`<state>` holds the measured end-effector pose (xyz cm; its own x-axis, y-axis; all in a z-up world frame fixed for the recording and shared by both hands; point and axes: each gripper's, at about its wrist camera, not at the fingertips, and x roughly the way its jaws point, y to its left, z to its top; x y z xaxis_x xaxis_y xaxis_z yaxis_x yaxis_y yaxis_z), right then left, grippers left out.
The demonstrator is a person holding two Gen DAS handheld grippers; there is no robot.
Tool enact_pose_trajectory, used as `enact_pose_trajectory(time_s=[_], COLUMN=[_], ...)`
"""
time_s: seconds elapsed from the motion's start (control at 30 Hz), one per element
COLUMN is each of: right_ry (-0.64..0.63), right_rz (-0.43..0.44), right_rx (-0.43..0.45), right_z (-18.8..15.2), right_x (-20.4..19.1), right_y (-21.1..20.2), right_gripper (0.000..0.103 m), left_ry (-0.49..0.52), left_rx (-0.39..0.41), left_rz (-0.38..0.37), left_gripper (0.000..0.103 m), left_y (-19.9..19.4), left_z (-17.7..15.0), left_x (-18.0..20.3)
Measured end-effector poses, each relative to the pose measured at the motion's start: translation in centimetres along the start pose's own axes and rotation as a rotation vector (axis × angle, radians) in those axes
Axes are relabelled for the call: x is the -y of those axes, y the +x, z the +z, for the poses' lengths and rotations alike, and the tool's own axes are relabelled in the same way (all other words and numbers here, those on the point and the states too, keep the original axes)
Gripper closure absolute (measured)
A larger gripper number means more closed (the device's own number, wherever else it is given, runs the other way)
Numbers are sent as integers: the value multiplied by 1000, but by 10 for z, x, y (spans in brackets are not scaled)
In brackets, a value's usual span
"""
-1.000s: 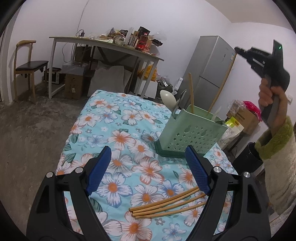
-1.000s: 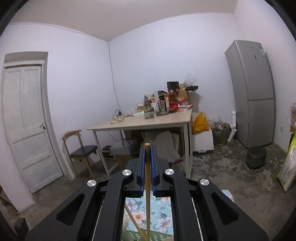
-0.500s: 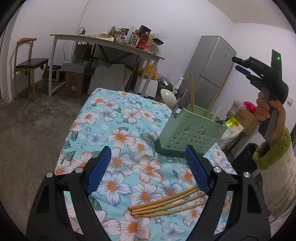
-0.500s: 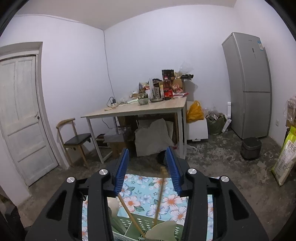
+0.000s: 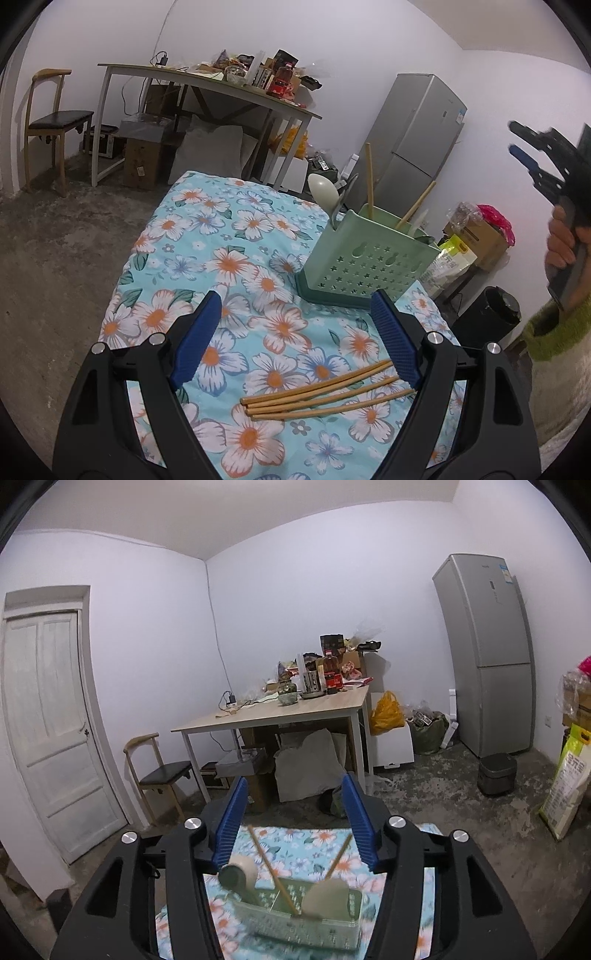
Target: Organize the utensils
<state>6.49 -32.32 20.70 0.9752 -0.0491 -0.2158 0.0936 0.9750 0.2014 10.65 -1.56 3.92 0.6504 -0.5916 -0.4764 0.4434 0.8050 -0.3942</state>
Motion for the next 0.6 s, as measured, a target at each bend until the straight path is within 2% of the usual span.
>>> enact_pose_trajectory(time_s=[0.13, 0.33, 0.6], right_ry=[37, 121, 385], right_rz=[4, 0, -3], right_rx=[-52, -274, -595], right_z=[-25, -99, -224], right_x=[-1, 2, 13], right_y=[-21, -24, -9], right_gripper=[45, 45, 45], left_ry=[6, 2, 5], left_rx=[-16, -50, -136], left_rz=[-15, -25, -46], left_gripper=[24, 24, 24], left_y=[0, 1, 10], left_z=[-5, -16, -40], left_x=[2, 1, -1])
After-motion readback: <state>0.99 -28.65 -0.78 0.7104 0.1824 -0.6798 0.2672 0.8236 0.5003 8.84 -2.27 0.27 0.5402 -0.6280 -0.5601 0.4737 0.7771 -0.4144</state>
